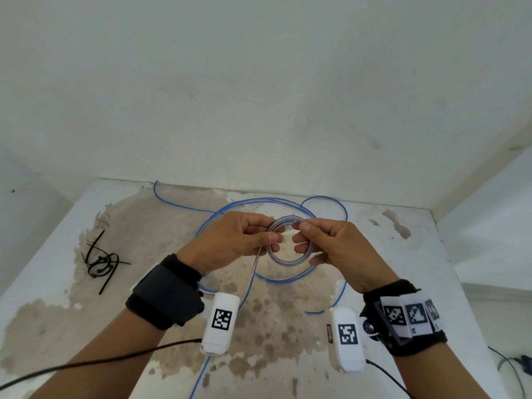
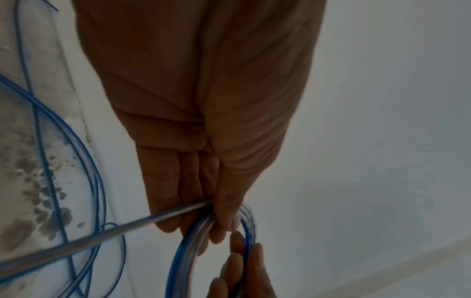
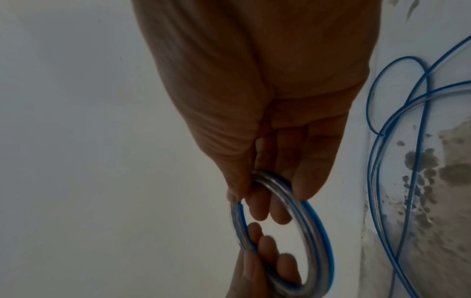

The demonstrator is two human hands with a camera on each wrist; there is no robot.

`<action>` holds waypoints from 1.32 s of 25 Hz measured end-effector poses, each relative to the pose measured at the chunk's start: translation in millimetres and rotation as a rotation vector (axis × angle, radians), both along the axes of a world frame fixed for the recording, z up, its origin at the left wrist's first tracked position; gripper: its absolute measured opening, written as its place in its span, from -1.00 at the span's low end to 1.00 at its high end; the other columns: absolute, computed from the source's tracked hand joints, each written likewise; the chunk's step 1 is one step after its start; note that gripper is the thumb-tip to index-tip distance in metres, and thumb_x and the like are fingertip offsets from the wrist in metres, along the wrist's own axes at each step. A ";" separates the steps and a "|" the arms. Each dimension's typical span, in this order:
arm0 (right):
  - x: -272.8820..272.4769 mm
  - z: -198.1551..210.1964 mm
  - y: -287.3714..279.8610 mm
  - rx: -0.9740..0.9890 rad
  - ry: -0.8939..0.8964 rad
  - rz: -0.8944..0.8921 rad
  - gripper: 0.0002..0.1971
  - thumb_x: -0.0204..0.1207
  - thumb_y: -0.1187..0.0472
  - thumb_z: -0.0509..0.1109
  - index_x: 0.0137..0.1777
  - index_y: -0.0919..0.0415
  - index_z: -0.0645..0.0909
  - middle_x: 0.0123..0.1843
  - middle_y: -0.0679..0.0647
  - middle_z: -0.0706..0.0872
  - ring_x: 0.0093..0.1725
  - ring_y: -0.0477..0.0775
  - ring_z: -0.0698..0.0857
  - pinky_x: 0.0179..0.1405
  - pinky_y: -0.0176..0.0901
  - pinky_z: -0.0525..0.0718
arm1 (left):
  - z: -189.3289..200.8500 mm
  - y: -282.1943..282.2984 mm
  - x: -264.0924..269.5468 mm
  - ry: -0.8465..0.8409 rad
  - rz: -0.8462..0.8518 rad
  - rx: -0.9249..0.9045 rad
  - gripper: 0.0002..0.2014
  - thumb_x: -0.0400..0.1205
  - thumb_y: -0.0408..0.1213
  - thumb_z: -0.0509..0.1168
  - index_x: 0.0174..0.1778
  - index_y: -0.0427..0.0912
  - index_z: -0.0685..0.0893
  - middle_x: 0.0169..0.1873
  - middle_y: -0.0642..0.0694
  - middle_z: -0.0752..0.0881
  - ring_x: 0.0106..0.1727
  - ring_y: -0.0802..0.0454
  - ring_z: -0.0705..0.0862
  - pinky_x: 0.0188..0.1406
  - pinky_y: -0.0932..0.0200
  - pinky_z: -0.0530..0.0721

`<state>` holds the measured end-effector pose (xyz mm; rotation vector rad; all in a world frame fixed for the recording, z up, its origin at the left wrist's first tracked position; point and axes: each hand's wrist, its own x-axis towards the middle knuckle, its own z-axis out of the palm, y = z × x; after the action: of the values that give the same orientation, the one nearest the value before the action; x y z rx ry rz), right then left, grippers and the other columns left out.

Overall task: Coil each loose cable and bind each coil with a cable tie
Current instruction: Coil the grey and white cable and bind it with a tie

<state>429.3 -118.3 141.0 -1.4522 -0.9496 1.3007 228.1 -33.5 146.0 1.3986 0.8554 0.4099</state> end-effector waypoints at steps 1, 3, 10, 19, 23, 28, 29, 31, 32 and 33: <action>-1.0 1.6 0.4 0.010 0.008 -0.020 -0.83 0.63 0.07 0.44 0.08 0.08 0.82 -0.10 0.04 0.89 -0.14 -0.06 0.85 -0.32 -0.28 0.72 | 1.2 0.4 0.3 -0.016 -0.007 -0.016 -0.81 0.67 -0.39 0.39 0.18 -0.18 0.79 -0.07 -0.12 0.86 -0.02 0.08 0.81 0.22 0.07 0.73; -4.3 4.1 3.7 0.031 0.014 -0.042 -0.79 0.62 0.03 0.44 0.13 0.08 0.81 -0.06 0.03 0.89 -0.09 -0.05 0.86 -0.31 -0.27 0.72 | 5.5 1.5 2.2 -0.063 -0.005 -0.028 -0.80 0.70 -0.42 0.34 0.18 -0.15 0.78 -0.01 -0.08 0.87 0.03 0.10 0.82 0.13 0.22 0.77; -33.8 -5.5 11.0 0.015 -0.096 0.010 -0.76 0.75 -0.02 0.29 0.15 0.00 0.76 -0.06 -0.07 0.86 -0.14 -0.09 0.79 -0.19 -0.21 0.62 | 48.6 52.9 -7.1 -0.261 0.545 0.426 -0.79 0.69 -0.41 0.38 0.14 -0.05 0.79 -0.20 -0.04 0.85 -0.09 0.06 0.76 0.14 0.11 0.77; -86.7 -39.0 30.3 -0.161 0.510 -0.152 -0.67 0.75 -0.12 0.25 0.26 0.10 0.63 0.15 -0.07 0.84 -0.11 0.02 0.82 -0.18 -0.12 0.68 | -5.4 11.9 -8.2 -0.580 0.796 -0.153 -0.85 0.75 -0.38 0.26 0.13 -0.13 0.71 -0.22 0.01 0.81 -0.10 0.16 0.78 0.06 0.31 0.76; -77.9 -50.1 26.9 -0.127 0.502 -0.300 -0.78 0.74 0.00 0.33 0.10 0.14 0.70 -0.06 -0.03 0.80 -0.18 -0.05 0.77 -0.22 -0.14 0.71 | -41.2 -16.3 -11.6 -0.531 0.748 -0.373 -0.85 0.76 -0.34 0.23 0.06 -0.10 0.71 -0.22 0.01 0.82 -0.15 0.19 0.81 -0.02 0.29 0.77; -65.3 -58.3 11.1 -0.046 0.384 -0.149 -0.76 0.81 0.23 0.22 0.32 0.19 0.67 -0.13 0.02 0.71 -0.28 -0.05 0.65 -0.23 -0.17 0.72 | -54.0 -21.0 -19.3 -0.532 0.796 -0.483 -0.86 0.77 -0.32 0.23 0.03 -0.10 0.70 -0.23 0.05 0.85 -0.14 0.19 0.84 -0.15 0.30 0.79; -65.3 -59.0 7.9 -0.025 0.364 -0.123 -0.76 0.81 0.23 0.21 0.32 0.17 0.67 -0.13 0.02 0.70 -0.28 -0.05 0.64 -0.21 -0.17 0.72 | -54.1 -20.6 -20.3 -0.525 0.796 -0.485 -0.87 0.77 -0.31 0.23 0.04 -0.10 0.70 -0.22 0.05 0.85 -0.13 0.19 0.84 -0.14 0.29 0.79; -63.2 -59.2 4.9 0.011 0.305 -0.121 -0.75 0.81 0.22 0.21 0.32 0.10 0.69 -0.10 0.00 0.70 -0.25 -0.05 0.65 -0.19 -0.16 0.73 | -54.5 -21.5 -20.6 -0.462 0.740 -0.463 -0.88 0.75 -0.30 0.26 0.07 -0.11 0.72 -0.16 0.03 0.85 -0.11 0.18 0.84 -0.12 0.29 0.78; -59.9 -58.1 4.9 0.021 0.257 -0.125 -0.75 0.81 0.20 0.22 0.33 0.06 0.69 -0.08 0.00 0.71 -0.22 -0.05 0.68 -0.18 -0.16 0.73 | -54.2 -22.7 -21.0 -0.412 0.691 -0.439 -0.87 0.75 -0.29 0.27 0.10 -0.12 0.73 -0.13 0.02 0.85 -0.09 0.18 0.83 -0.10 0.30 0.78; -55.5 -57.0 5.0 0.024 0.205 -0.118 -0.74 0.81 0.19 0.23 0.34 0.02 0.69 -0.04 0.00 0.73 -0.18 -0.04 0.71 -0.17 -0.17 0.73 | -53.5 -24.1 -21.5 -0.361 0.638 -0.410 -0.86 0.74 -0.29 0.29 0.14 -0.13 0.73 -0.11 0.00 0.85 -0.08 0.16 0.84 -0.08 0.29 0.78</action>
<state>373.8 -113.3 84.0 -1.3080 -0.7313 1.3177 206.6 -57.6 92.5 0.6231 1.0032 0.8870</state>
